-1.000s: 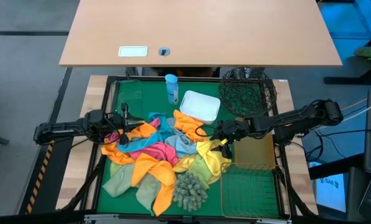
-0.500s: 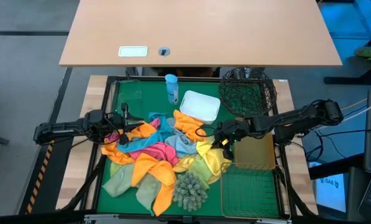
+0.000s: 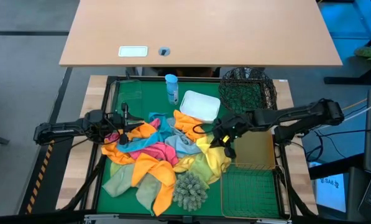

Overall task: Sort microfiber towel by color & place in baskets
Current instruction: Put the yellow microfiber towel into the yellow bin

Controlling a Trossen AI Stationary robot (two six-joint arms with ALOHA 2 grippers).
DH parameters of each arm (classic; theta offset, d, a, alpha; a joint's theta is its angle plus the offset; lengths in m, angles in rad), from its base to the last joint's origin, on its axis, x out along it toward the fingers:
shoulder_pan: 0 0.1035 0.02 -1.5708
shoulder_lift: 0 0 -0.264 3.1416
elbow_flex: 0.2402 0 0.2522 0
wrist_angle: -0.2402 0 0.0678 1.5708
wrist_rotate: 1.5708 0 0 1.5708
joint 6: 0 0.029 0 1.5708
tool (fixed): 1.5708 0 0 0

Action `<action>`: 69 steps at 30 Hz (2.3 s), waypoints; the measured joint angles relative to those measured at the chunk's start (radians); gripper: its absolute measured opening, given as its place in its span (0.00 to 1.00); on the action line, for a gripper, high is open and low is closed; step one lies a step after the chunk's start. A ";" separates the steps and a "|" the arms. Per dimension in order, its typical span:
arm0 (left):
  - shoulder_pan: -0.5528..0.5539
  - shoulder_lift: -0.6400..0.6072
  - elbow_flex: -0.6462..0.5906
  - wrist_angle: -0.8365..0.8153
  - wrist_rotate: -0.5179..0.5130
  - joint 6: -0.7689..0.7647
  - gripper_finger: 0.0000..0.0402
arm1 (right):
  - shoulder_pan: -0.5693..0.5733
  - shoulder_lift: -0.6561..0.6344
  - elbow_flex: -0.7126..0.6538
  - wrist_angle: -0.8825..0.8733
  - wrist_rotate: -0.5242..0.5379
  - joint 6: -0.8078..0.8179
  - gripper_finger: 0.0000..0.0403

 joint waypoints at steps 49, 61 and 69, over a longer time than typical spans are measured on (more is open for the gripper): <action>0.000 0.000 0.000 0.000 0.000 -0.008 0.19 | 0.000 -0.542 0.323 -1.012 0.294 0.460 0.01; 0.000 0.000 0.000 0.000 0.000 -0.032 0.19 | 0.000 -0.510 0.023 -0.868 0.275 0.381 0.01; 0.000 0.000 0.000 0.002 0.000 -0.146 0.19 | 0.000 -0.459 -0.093 -0.864 0.096 0.391 0.03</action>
